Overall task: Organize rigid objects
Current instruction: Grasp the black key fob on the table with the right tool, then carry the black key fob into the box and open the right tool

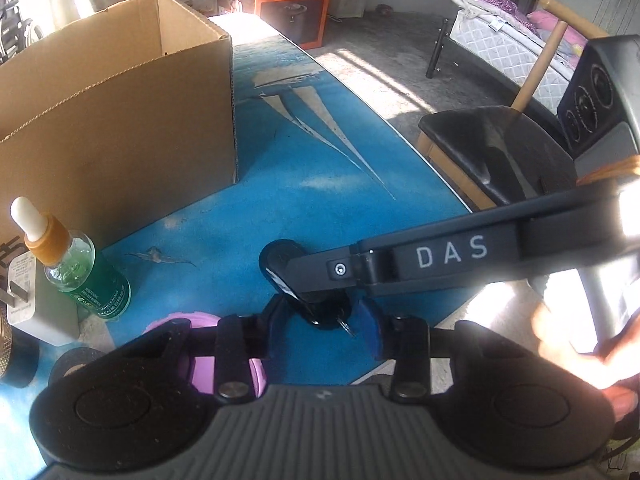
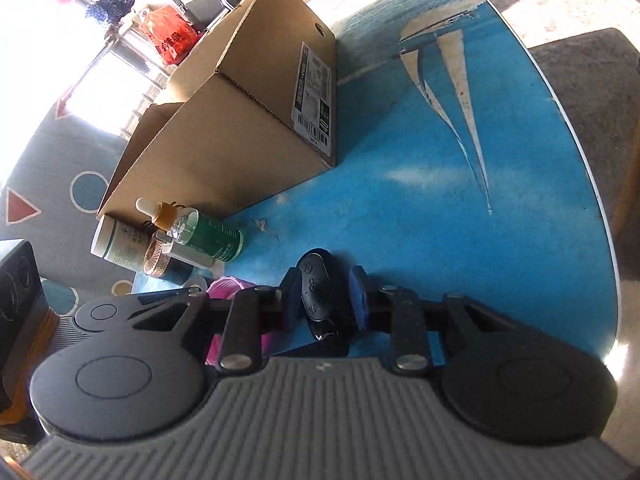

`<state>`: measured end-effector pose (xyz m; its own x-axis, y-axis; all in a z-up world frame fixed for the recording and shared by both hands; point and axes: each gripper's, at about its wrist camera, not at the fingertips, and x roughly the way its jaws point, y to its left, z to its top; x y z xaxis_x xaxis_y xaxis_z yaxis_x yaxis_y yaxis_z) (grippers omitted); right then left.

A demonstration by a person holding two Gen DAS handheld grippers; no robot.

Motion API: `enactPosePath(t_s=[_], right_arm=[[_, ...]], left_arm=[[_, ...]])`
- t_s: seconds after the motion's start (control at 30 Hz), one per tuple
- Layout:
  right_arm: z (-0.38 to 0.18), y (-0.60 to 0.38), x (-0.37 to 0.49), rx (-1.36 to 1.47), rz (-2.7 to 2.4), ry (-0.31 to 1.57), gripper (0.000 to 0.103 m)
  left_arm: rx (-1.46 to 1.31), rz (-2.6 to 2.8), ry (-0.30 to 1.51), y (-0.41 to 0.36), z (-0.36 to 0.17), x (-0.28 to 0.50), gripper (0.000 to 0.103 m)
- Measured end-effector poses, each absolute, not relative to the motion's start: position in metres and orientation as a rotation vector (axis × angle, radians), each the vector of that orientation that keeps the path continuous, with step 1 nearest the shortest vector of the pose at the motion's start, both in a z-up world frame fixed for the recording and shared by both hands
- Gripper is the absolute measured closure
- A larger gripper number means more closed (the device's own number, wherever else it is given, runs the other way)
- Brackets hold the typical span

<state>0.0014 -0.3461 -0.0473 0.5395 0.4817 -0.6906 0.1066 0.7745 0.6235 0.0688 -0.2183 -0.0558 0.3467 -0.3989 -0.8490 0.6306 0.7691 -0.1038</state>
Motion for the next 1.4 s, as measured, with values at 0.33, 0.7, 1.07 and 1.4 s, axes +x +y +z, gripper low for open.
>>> enactPosePath(t_s=[0.33,0.7,1.07,1.4], right_arm=[[-0.042,-0.349,0.001,0.716,0.321,0.934,0.079],[-0.057,-0.343,0.015,0.742,0.294,0.962,0.085],[-0.038,-0.338,0.001,0.753,0.251,0.898,0.086],[0.047,-0.318,-0.027,0.637,0.248,0.702,0.086]], left_arm=[[0.316,-0.624,0.982,-0.221,-0.056,0.071,0.072],[0.370,-0.604,0.950,-0.223,-0.057,0.071,0.078],[0.400,-0.642,0.865,-0.217,-0.038,0.054,0.078],[0.395,-0.646,0.627,-0.190,0.035,0.016,0.077]])
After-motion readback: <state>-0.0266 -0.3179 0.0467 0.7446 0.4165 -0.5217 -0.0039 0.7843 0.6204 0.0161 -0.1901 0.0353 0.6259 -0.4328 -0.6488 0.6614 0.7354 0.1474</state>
